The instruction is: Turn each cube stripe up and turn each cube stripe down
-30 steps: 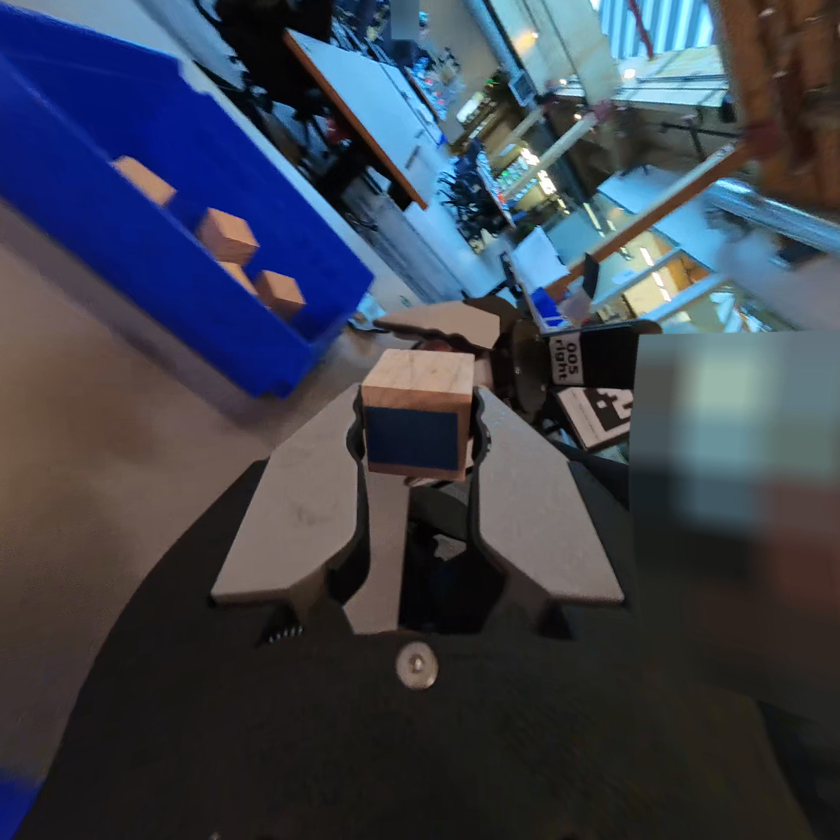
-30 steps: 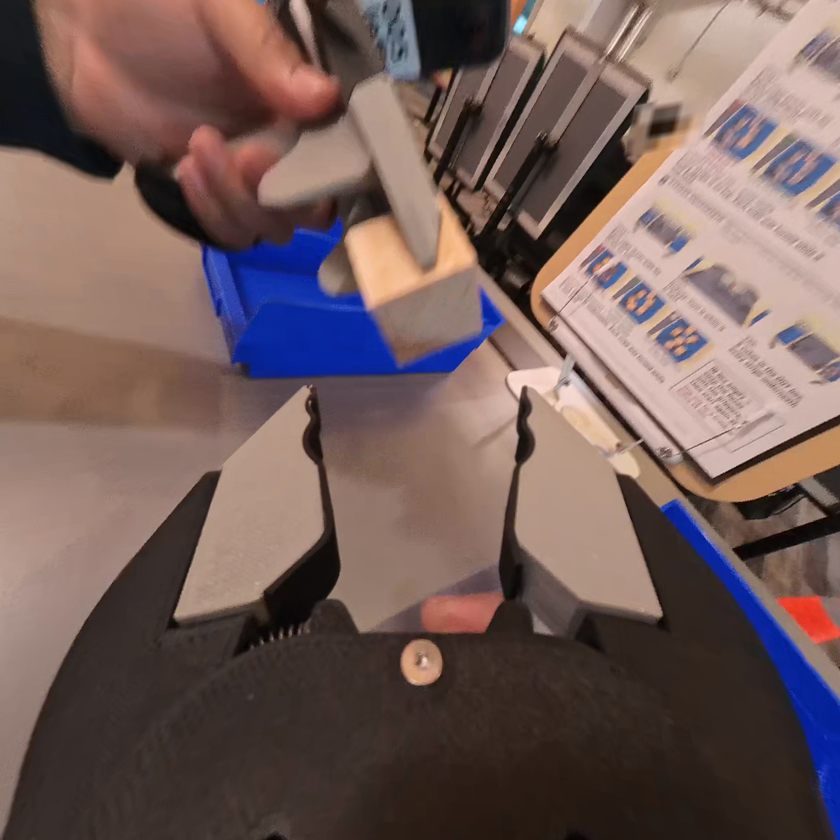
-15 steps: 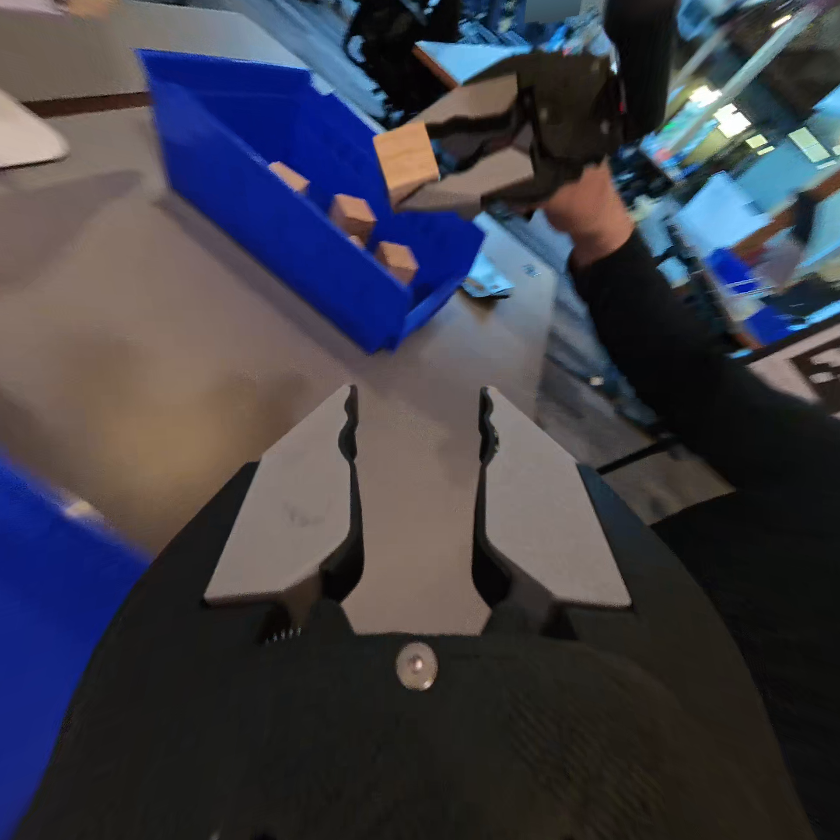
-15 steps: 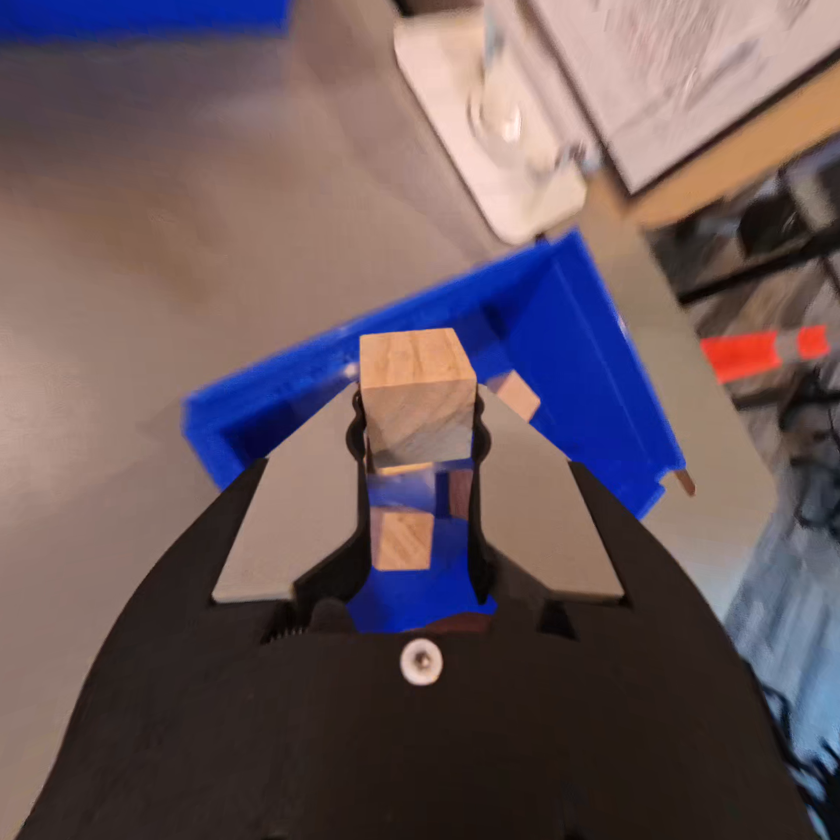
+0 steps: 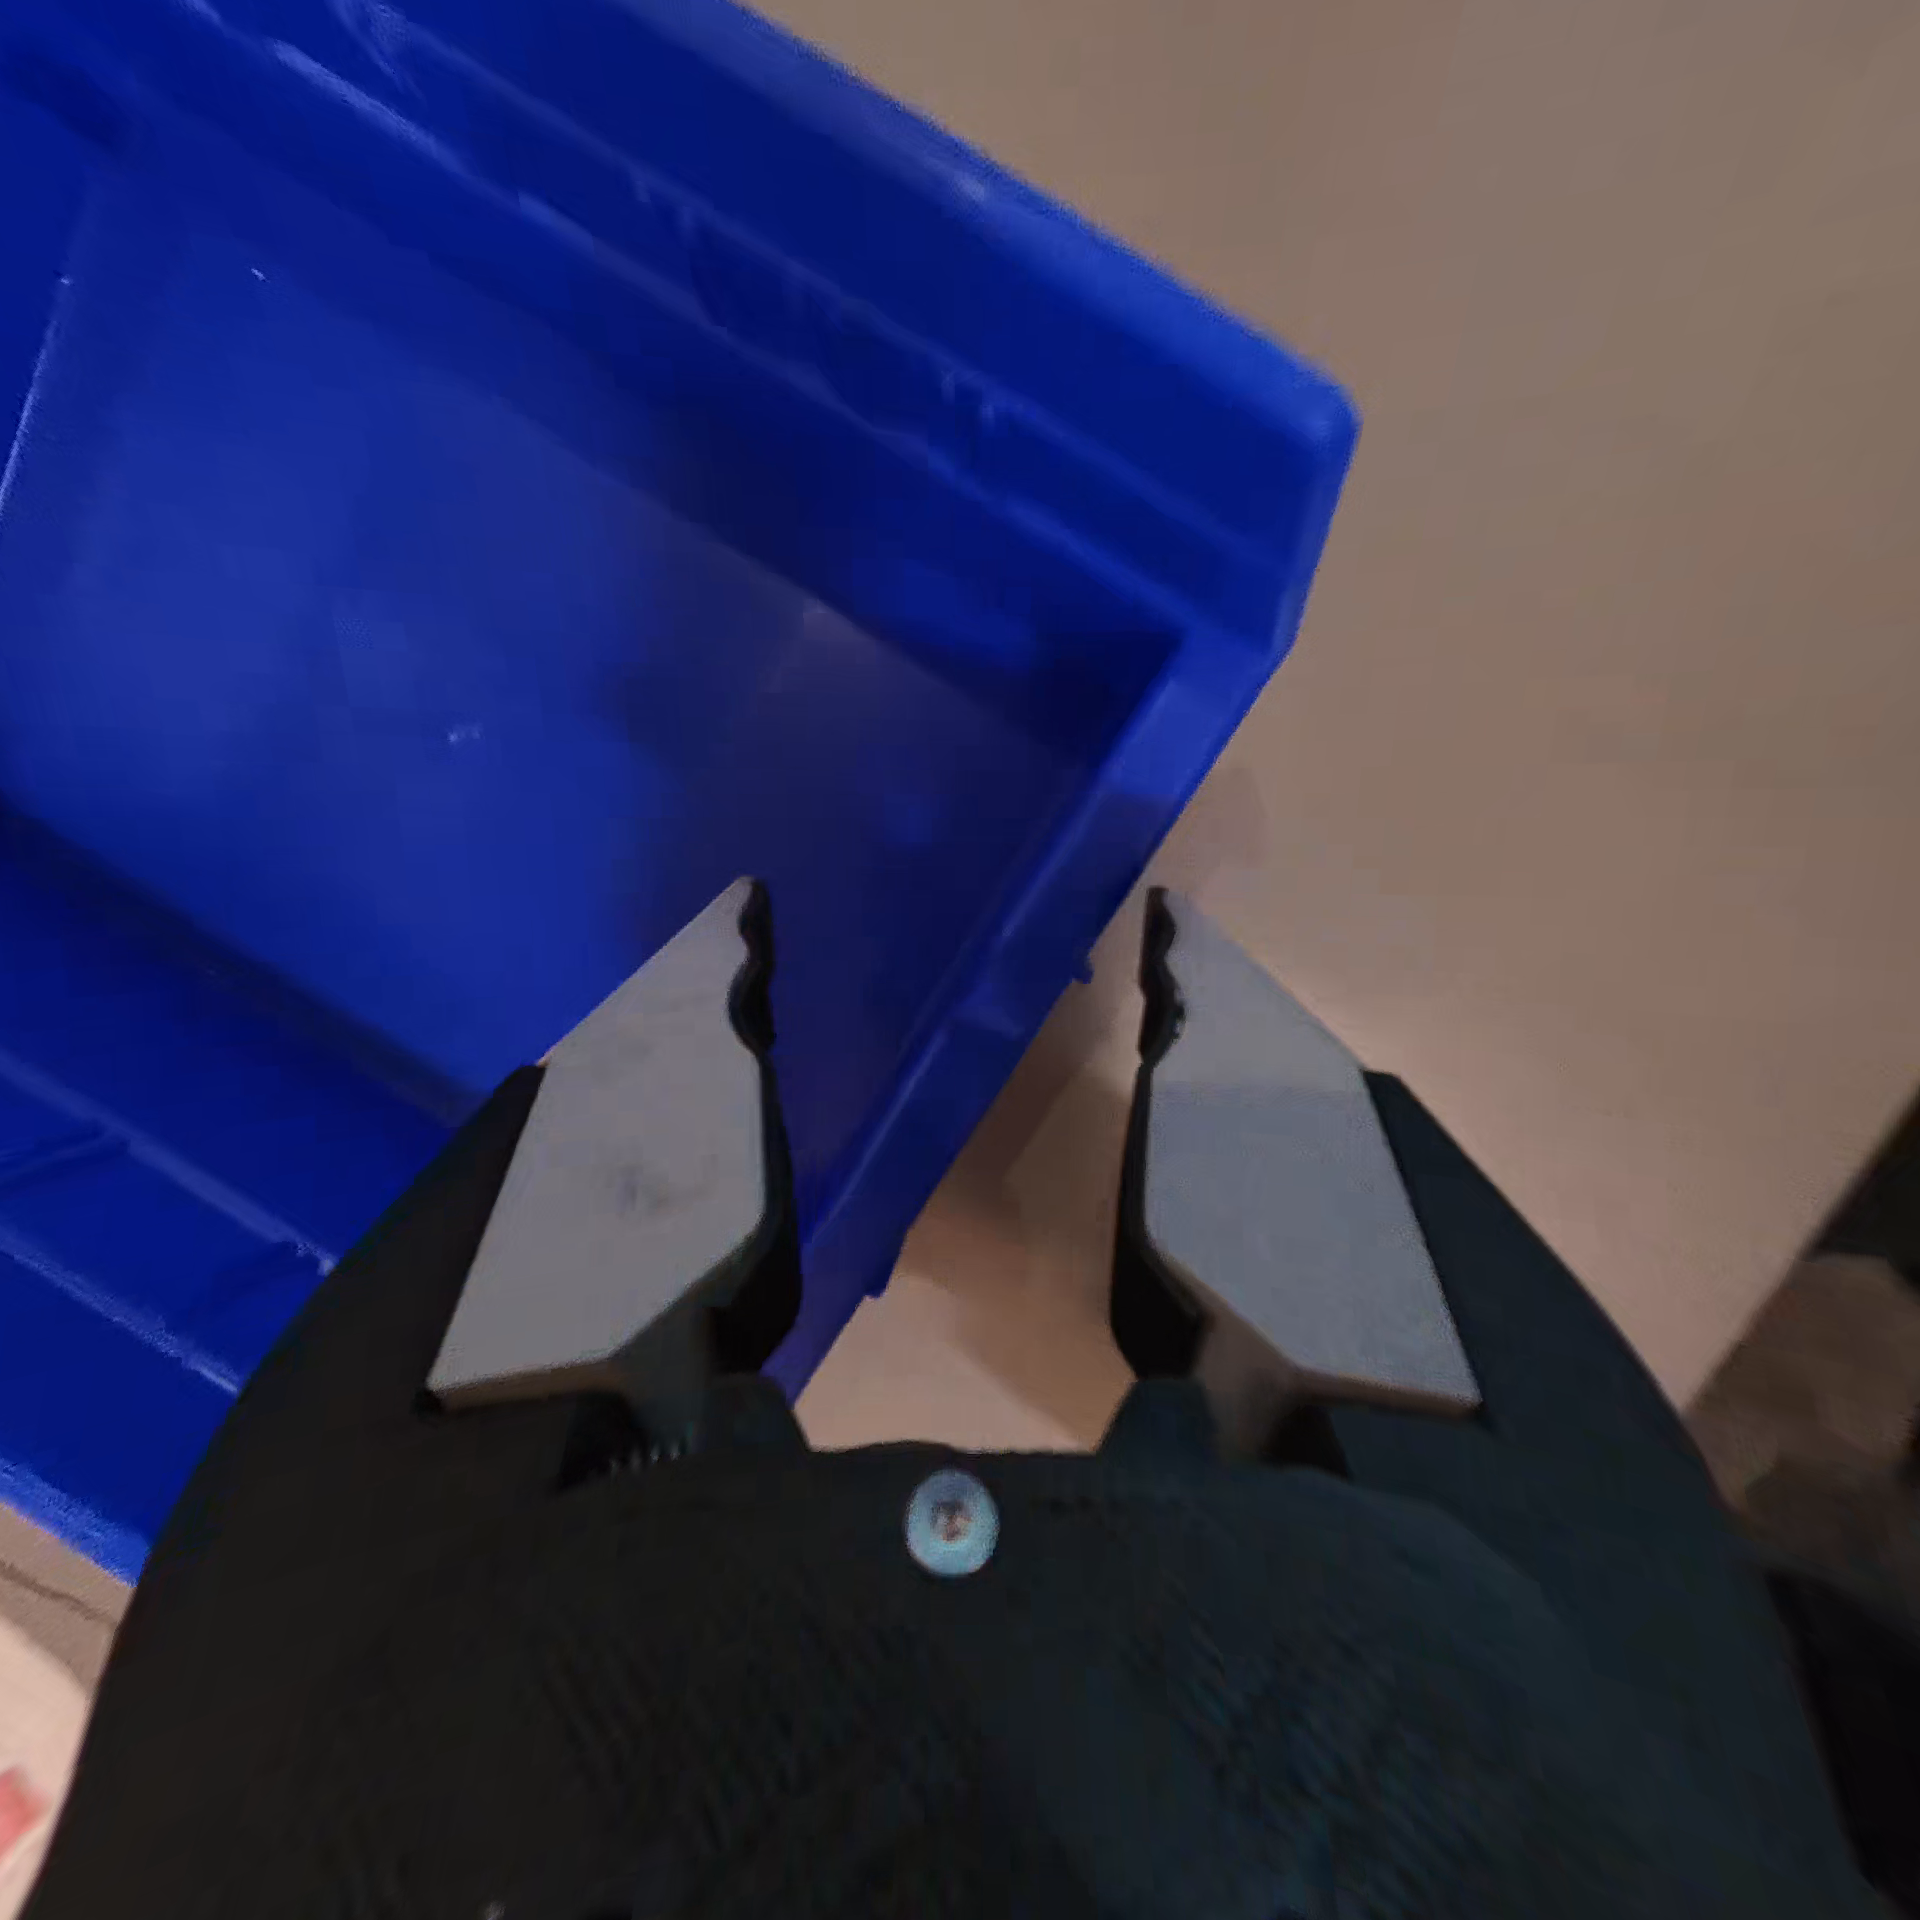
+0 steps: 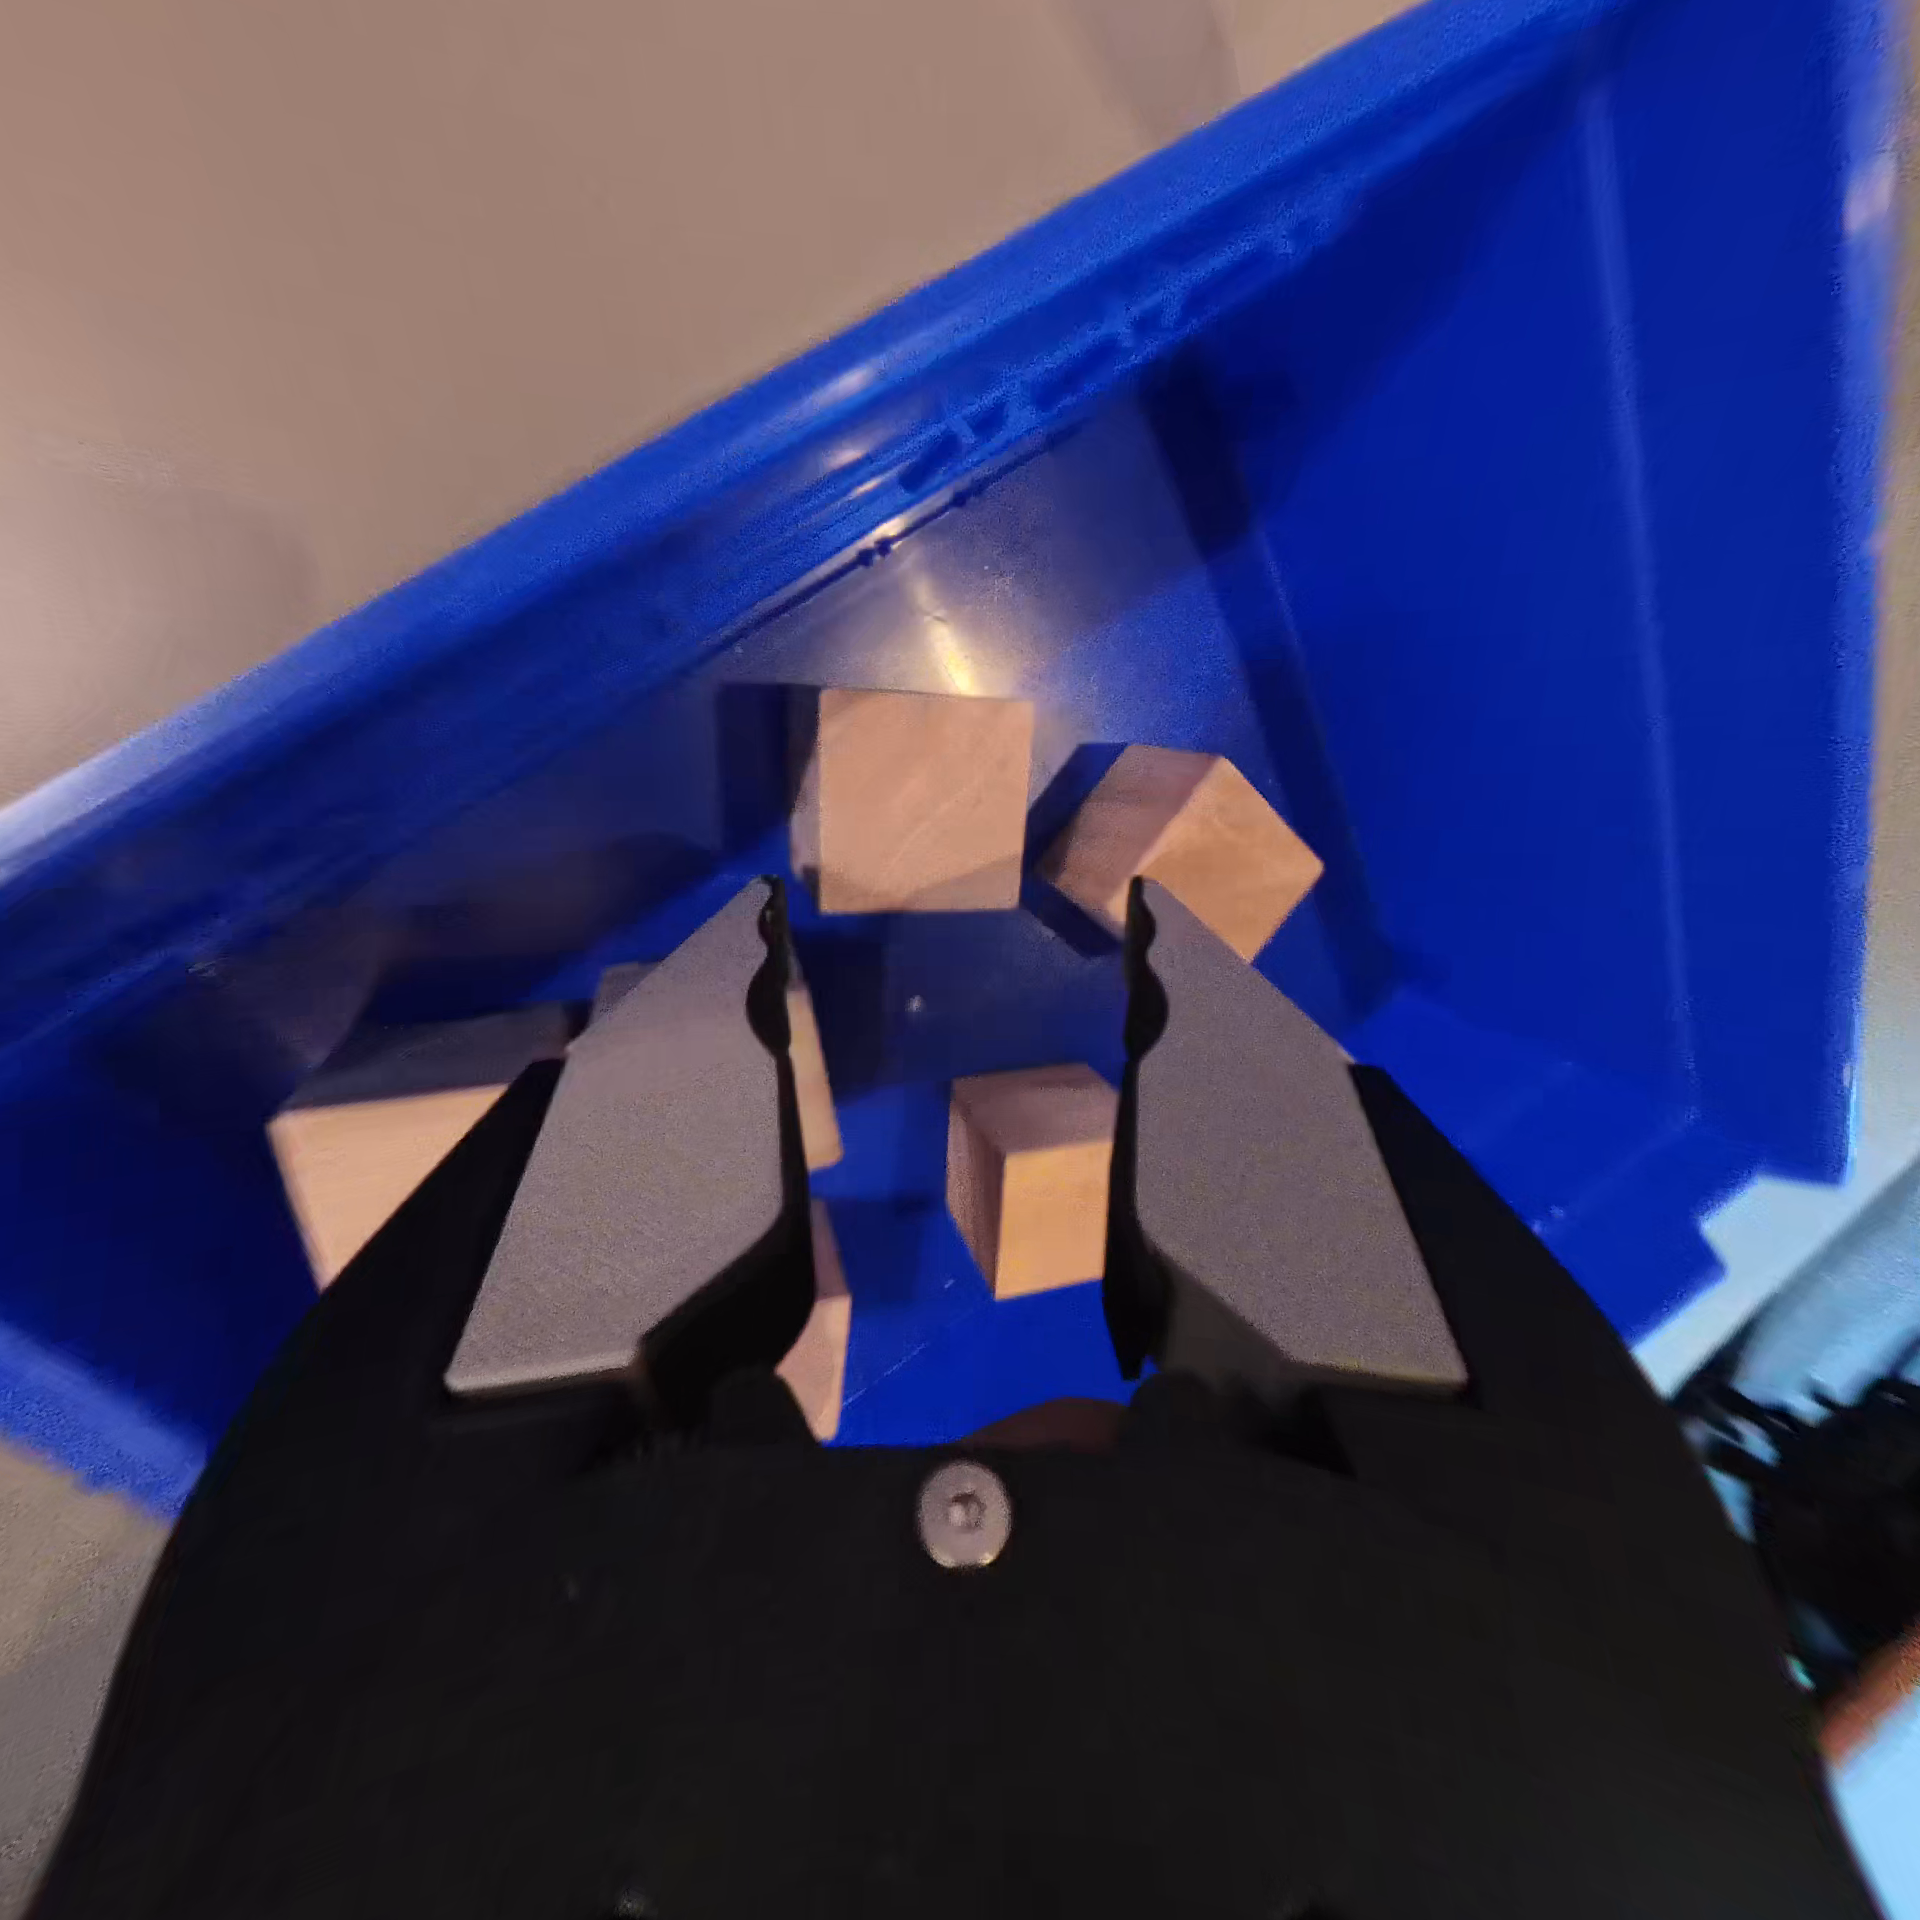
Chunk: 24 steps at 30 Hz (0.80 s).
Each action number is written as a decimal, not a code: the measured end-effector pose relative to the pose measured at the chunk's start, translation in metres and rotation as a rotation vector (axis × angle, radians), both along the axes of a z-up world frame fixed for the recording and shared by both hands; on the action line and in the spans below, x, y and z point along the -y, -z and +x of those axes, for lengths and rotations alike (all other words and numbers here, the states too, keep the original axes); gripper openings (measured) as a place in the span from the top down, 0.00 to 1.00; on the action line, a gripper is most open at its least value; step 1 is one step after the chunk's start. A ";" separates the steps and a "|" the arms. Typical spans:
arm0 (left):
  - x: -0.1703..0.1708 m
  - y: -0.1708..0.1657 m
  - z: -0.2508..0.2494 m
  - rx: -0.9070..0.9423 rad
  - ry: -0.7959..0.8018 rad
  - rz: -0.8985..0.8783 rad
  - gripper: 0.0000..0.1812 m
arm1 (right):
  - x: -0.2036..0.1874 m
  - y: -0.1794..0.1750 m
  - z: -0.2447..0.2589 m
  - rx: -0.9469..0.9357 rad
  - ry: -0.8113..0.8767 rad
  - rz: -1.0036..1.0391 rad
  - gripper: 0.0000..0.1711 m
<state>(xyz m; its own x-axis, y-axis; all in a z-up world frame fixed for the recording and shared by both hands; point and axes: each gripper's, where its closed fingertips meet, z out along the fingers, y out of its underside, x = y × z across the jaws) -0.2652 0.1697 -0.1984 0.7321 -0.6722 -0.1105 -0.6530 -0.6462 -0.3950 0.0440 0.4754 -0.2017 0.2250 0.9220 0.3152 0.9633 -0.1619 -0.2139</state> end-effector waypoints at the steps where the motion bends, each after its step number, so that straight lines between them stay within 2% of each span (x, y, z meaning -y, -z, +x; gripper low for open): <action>1: 0.000 0.009 -0.002 -0.054 0.024 -0.005 0.58 | 0.007 -0.012 0.001 -0.073 0.007 -0.009 0.64; 3: -0.003 0.025 -0.009 -0.173 0.054 -0.013 0.54 | 0.038 -0.036 0.004 -0.223 -0.031 -0.056 0.64; 5: -0.005 0.030 0.000 -0.157 0.079 -0.025 0.60 | 0.079 -0.047 0.014 -0.286 -0.118 -0.099 0.65; 6: -0.005 0.033 0.005 -0.138 0.093 -0.047 0.68 | 0.100 -0.045 0.022 -0.279 -0.161 -0.114 0.66; 7: -0.006 0.034 0.011 -0.111 0.103 -0.055 0.77 | 0.119 -0.040 0.030 -0.256 -0.203 -0.125 0.65; 9: -0.011 0.034 0.017 -0.141 0.163 -0.012 0.85 | 0.144 -0.022 0.044 -0.197 -0.260 -0.113 0.66; 11: -0.019 0.034 0.016 -0.160 0.105 0.003 0.87 | 0.144 0.000 0.056 -0.114 -0.254 -0.057 0.74; 13: -0.028 0.023 0.017 -0.090 0.049 0.053 0.87 | 0.146 0.021 0.061 -0.059 -0.234 -0.067 0.84; 17: -0.025 -0.032 0.020 0.154 0.002 0.145 0.87 | 0.166 0.023 0.034 -0.087 -0.348 -0.001 0.87; 22: -0.017 -0.160 0.010 0.524 -0.103 0.454 0.86 | 0.218 0.022 -0.024 -0.095 -0.451 0.042 0.87; 24: -0.009 -0.203 0.004 0.581 -0.127 0.548 0.86 | 0.249 0.022 -0.055 -0.110 -0.519 0.033 0.87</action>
<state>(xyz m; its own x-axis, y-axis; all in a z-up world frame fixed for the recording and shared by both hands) -0.2608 0.1791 0.0050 0.8409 -0.5407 0.0215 -0.1808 -0.3181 -0.9307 -0.0111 0.2262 -0.2238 -0.2245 0.9108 0.3466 0.8866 0.3385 -0.3153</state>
